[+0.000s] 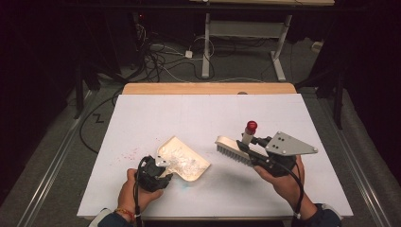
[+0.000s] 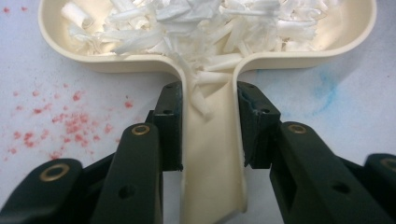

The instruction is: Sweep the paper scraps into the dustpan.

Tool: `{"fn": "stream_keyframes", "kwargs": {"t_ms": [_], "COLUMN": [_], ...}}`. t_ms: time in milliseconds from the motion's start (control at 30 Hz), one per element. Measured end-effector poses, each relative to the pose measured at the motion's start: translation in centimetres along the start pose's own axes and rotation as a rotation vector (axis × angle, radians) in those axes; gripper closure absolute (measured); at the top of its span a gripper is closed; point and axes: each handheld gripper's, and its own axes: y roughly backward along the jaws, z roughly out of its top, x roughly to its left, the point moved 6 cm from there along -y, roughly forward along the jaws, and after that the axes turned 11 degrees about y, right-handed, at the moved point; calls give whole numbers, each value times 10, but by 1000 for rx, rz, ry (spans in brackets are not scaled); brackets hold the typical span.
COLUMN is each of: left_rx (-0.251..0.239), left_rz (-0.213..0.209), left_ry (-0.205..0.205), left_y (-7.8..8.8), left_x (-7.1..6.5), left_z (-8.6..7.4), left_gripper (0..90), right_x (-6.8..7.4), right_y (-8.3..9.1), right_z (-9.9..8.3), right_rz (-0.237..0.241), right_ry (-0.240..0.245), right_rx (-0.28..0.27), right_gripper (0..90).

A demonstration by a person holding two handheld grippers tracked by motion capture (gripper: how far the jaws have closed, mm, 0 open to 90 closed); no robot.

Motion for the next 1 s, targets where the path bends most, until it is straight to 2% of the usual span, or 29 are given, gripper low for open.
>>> {"fn": "stream_keyframes", "kwargs": {"t_ms": [333, 533, 1000], "left_rx": [1, 0, -16], "left_rz": [-5, -2, 5], "left_ry": [0, 1, 25], "left_y": [0, 0, 3], "left_x": [4, 5, 10], "left_z": [-1, -1, -2], "left_gripper": [630, 629, 629], "right_x": [-21, -26, -32], "right_y": [23, 34, 70], "right_z": [-16, -26, -49], "right_rz": [-36, -42, -16], "right_ry": [-25, -28, -53], "right_rx": [29, 53, 95], "right_gripper": [710, 710, 709]}}
